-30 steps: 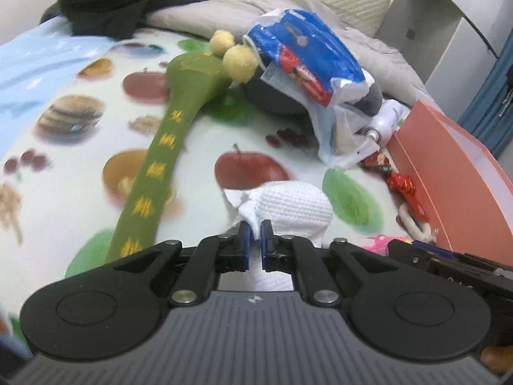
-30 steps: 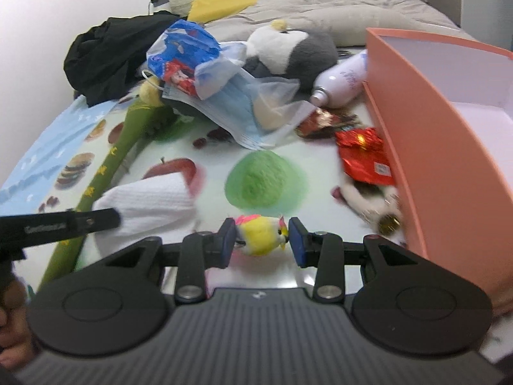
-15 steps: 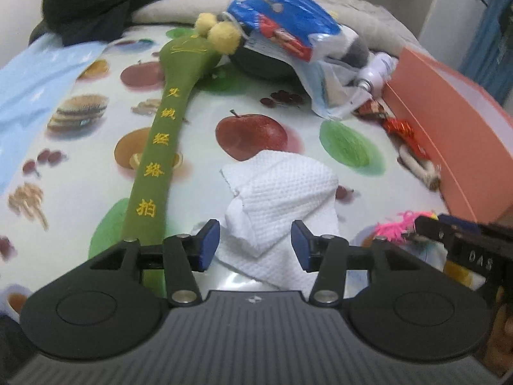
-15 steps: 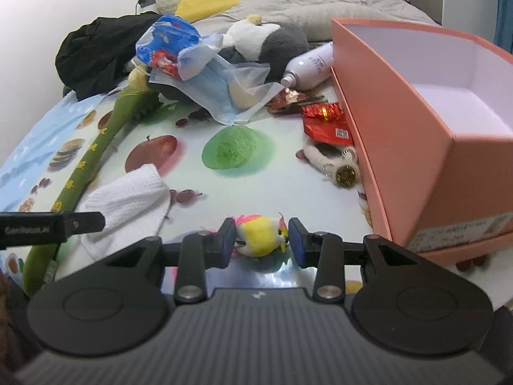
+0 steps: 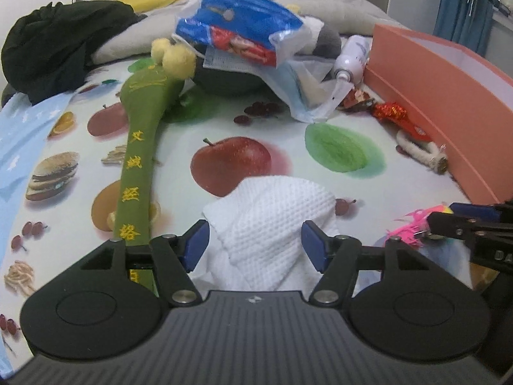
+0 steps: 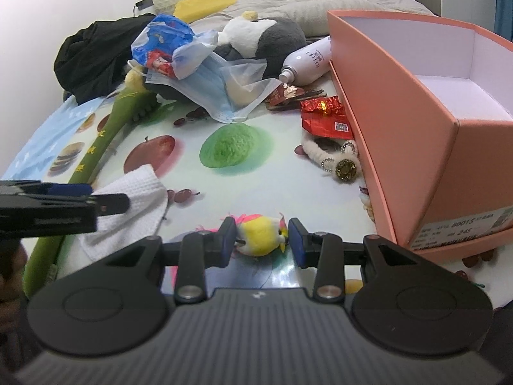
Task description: Organize soft objects
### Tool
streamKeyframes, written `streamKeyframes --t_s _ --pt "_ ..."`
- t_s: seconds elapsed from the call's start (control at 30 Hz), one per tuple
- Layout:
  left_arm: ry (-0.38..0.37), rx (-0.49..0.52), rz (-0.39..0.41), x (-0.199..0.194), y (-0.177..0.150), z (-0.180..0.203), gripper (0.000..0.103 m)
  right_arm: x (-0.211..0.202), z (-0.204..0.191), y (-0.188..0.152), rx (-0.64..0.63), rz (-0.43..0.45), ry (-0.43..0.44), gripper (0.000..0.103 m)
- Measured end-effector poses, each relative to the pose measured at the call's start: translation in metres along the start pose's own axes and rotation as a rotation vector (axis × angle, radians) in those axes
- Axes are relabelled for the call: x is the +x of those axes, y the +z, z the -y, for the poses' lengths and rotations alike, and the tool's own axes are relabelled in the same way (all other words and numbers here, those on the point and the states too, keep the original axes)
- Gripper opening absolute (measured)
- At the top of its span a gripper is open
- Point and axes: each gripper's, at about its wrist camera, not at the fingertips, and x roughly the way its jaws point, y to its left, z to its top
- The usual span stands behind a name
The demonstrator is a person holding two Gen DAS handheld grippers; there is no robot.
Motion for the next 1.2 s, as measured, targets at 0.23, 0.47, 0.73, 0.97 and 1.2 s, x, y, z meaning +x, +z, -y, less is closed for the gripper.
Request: streamKeyframes --t_s 0.23,0.47,0.73,0.97,1.2 --pt "-0.01 -0.067 -0.015 0.001 -0.006 0.001 0.009 -0.004 -0.004 0.001 -0.009 0.002 -0.01 0.04" --pt "-0.028 -0.157 0.022 -0.028 -0.002 0.001 0.006 -0.017 -0.009 0.009 -0.013 0.026 -0.017 0.04" --pt "-0.072 -0.19 0.074 -0.061 0.024 0.009 0.006 -0.047 -0.012 0.037 0.001 0.107 -0.025 0.04" --pt "-0.125 -0.193 0.135 -0.089 0.062 0.018 0.006 -0.071 -0.011 0.067 0.001 0.182 -0.018 0.04" --pt "-0.188 -0.164 0.199 -0.111 0.11 0.037 0.006 -0.103 -0.006 0.109 -0.03 0.279 -0.039 0.04"
